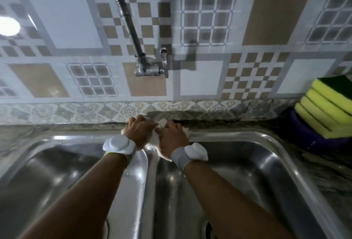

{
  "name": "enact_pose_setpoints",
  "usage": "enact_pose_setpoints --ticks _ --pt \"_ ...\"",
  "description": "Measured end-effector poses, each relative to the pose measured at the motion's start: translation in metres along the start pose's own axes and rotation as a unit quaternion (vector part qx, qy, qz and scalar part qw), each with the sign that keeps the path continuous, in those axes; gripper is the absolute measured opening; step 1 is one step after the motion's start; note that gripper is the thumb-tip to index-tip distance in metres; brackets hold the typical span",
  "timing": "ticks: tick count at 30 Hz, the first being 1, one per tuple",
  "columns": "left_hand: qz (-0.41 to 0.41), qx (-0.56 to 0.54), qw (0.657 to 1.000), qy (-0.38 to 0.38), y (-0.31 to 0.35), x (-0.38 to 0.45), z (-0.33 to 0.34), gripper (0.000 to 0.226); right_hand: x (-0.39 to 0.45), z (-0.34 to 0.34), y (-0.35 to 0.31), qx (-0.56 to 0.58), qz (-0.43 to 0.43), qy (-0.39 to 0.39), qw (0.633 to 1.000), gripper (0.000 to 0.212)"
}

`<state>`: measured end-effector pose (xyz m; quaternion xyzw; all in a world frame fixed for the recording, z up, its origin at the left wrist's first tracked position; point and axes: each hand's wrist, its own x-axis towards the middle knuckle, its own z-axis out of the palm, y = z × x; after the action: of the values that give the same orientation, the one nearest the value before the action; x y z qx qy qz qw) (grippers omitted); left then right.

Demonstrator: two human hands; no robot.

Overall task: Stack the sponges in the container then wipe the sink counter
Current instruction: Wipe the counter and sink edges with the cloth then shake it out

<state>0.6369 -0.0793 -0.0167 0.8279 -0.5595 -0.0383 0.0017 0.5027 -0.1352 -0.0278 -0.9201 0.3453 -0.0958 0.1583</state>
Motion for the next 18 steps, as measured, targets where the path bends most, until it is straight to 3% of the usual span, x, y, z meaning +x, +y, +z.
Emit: enact_pose_setpoints --ticks 6,12,18 --pt "-0.079 -0.114 0.990 0.034 0.002 -0.028 0.012 0.052 -0.015 0.004 -0.015 0.032 -0.018 -0.026 0.999 0.035" --pt "-0.163 -0.401 0.900 0.052 0.015 -0.066 0.026 0.048 -0.046 0.005 -0.024 0.143 0.046 -0.033 0.988 0.029" --pt "-0.167 -0.461 0.872 0.005 0.027 -0.121 0.031 0.035 -0.097 0.005 -0.040 0.187 0.018 -0.041 0.981 0.021"
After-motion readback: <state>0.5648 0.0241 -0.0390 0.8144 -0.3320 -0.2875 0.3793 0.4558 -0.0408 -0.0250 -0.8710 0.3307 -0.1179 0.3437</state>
